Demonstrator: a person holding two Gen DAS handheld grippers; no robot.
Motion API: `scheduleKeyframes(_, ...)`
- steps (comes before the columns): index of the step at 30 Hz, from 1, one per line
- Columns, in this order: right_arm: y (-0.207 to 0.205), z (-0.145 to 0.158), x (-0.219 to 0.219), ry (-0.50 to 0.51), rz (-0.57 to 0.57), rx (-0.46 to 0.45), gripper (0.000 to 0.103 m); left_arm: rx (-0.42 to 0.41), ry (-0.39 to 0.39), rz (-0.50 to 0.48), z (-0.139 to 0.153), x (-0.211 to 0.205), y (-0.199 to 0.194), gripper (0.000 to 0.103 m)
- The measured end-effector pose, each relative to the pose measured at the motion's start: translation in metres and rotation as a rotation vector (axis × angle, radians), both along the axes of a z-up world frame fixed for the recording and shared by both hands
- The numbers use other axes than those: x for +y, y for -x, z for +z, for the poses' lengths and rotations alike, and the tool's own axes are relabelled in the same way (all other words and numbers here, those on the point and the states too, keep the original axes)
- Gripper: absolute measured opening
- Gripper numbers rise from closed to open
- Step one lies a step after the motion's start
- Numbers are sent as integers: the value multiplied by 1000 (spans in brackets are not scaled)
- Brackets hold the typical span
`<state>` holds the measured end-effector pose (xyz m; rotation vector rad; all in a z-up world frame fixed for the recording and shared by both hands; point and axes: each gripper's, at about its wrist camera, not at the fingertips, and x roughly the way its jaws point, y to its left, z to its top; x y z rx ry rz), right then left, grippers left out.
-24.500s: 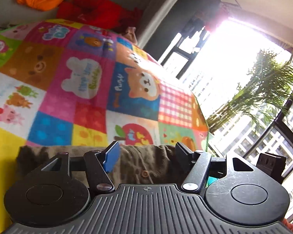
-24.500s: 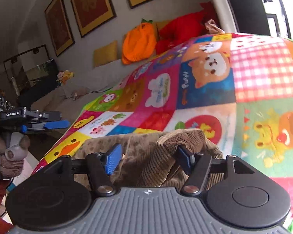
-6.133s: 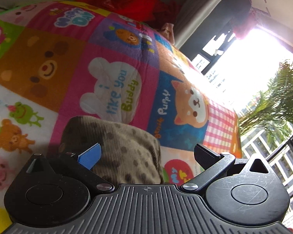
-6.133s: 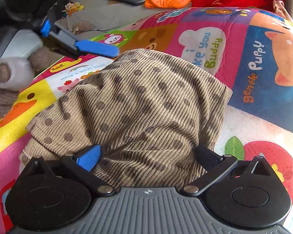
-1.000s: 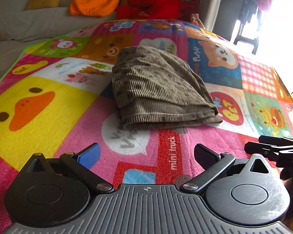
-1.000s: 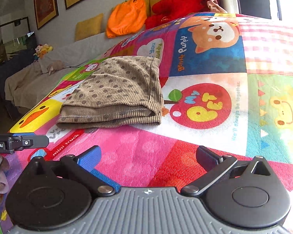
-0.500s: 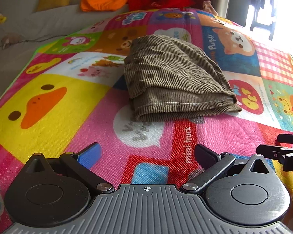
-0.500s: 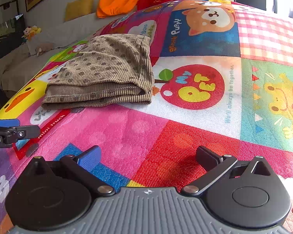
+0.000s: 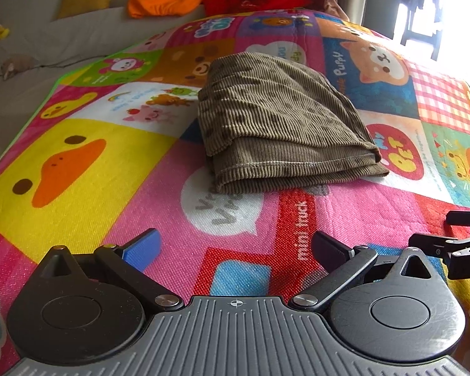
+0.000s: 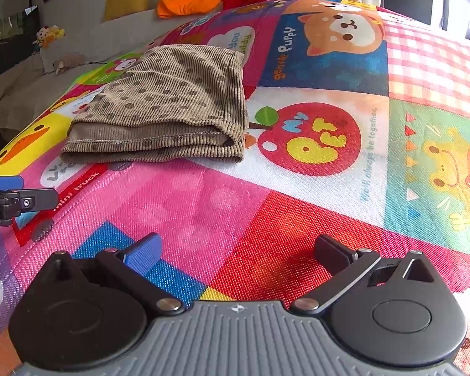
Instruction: Fold clothes
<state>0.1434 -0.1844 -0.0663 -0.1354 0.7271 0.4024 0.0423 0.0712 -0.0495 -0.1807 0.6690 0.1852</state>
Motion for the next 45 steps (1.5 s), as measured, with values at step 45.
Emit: scheduleKeyframes(45, -2, 0, -3, -13, 3, 5, 103, 20, -20, -18, 0, 0, -3, 103)
